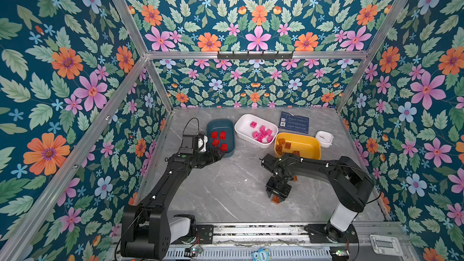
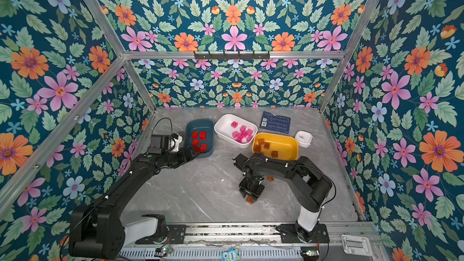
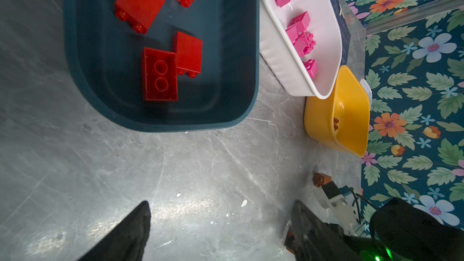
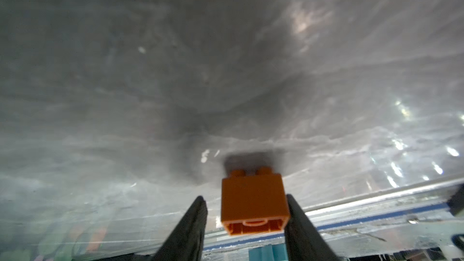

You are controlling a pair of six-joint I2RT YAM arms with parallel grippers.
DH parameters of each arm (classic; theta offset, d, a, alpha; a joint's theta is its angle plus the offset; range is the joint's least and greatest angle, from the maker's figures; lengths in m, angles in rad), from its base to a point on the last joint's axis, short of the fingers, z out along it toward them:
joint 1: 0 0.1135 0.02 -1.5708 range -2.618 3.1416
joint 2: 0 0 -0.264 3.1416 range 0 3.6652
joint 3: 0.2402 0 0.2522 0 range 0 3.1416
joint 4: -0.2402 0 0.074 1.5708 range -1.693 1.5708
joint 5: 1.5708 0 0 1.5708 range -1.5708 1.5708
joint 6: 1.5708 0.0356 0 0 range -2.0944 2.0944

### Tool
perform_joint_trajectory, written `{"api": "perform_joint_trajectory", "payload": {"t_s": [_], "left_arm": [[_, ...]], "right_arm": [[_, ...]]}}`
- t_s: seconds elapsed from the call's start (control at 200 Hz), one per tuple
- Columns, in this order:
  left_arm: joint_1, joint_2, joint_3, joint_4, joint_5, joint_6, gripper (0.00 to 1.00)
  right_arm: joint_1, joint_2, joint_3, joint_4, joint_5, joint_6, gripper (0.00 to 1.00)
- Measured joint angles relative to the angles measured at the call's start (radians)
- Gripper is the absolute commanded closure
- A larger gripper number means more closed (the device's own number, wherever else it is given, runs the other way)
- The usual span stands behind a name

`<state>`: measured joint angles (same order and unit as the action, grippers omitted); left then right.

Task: Sort the legos into containers by color
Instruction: Pick up the lego from the bottom-center of the table.

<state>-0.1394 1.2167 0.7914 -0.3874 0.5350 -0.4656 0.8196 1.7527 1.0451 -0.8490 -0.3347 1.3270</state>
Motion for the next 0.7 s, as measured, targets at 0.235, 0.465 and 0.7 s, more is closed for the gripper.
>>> {"api": "perform_joint_trajectory", "payload": {"t_s": [0.235, 0.465, 0.7], "left_arm": [[0.000, -0.016, -0.019, 0.013, 0.005, 0.000, 0.12], [0.000, -0.043, -0.030, 0.013, 0.006, 0.000, 0.12], [-0.001, -0.069, -0.031, 0.014, 0.013, -0.034, 0.12]], "right_arm": [[0.000, 0.006, -0.009, 0.011, 0.016, -0.023, 0.70], [-0.016, -0.031, 0.074, -0.035, 0.058, -0.071, 0.73], [-0.205, -0.130, 0.203, -0.130, 0.121, -0.193, 0.73]]}}
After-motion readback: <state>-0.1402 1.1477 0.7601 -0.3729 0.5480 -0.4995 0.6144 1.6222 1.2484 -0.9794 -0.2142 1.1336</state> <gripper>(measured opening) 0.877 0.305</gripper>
